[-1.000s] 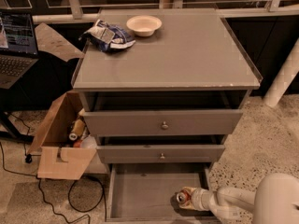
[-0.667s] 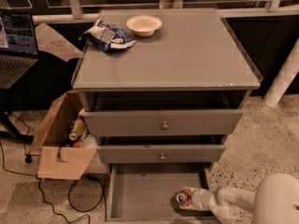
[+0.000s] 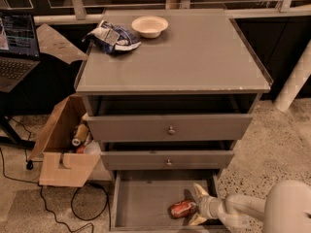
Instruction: Place coke can into bottom drawer
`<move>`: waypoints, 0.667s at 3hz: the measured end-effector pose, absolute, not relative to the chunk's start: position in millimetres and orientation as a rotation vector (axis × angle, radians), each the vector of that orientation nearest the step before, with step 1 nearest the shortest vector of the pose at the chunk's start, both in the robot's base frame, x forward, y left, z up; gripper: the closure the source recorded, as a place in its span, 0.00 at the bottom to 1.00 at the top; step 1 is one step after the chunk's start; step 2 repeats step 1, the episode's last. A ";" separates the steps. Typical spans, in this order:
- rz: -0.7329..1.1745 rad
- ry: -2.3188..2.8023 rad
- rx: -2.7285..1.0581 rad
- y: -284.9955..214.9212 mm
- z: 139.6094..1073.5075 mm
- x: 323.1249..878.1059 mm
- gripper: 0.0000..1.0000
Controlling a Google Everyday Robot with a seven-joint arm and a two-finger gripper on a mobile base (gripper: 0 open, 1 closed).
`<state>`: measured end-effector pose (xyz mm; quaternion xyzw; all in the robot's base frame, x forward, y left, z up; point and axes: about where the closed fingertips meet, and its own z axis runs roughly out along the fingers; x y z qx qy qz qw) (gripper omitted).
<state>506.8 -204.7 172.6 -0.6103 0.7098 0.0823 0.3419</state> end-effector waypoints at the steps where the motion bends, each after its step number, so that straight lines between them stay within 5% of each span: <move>1: 0.214 1.846 -1.587 -204.7 172.6 506.8 0.00; 2: 0.214 1.846 -1.587 -204.7 172.6 506.8 0.00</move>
Offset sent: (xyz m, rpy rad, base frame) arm 0.0000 0.0000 0.0000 0.0000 0.0000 0.0000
